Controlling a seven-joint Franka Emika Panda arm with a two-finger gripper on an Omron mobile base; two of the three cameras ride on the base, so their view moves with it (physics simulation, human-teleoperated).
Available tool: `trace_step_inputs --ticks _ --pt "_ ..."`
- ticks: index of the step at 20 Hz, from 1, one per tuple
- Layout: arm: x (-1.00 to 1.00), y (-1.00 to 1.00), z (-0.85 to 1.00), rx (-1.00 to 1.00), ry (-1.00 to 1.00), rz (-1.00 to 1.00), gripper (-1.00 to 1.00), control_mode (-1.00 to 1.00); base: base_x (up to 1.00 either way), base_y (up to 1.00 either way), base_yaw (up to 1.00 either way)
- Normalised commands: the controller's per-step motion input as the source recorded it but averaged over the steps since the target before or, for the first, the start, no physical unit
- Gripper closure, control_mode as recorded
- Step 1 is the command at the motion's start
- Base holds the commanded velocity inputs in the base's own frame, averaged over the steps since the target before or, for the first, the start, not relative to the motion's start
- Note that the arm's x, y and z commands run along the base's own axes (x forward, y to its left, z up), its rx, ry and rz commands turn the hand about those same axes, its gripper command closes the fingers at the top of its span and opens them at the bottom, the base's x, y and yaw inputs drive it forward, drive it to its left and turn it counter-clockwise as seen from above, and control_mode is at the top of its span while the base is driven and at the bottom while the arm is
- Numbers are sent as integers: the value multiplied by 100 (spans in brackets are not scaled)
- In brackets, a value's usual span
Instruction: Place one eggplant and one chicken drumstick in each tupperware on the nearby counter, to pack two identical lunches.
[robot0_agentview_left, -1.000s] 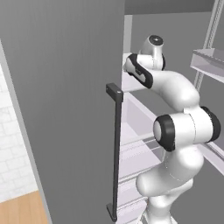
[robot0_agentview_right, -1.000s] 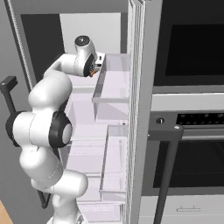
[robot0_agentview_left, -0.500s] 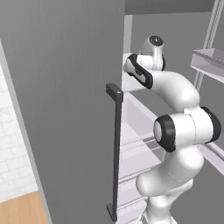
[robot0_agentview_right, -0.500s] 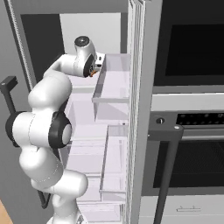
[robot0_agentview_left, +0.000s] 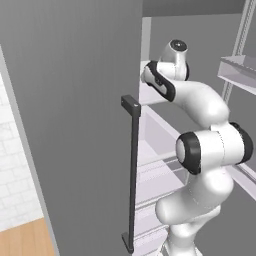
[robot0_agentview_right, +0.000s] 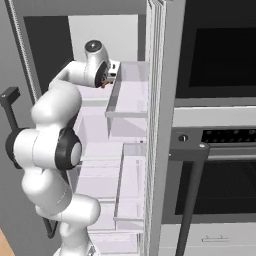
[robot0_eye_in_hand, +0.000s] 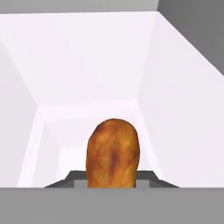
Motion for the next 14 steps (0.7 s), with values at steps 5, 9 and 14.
trace_step_inputs --ticks 5,9,14 --pt "-97 -3 -11 0 -6 0 100 -100 0 0 0" --pt "-100 0 -17 0 -10 0 100 -100 0 0 0" --pt "-100 0 -5 0 -3 0 100 -100 0 0 0"
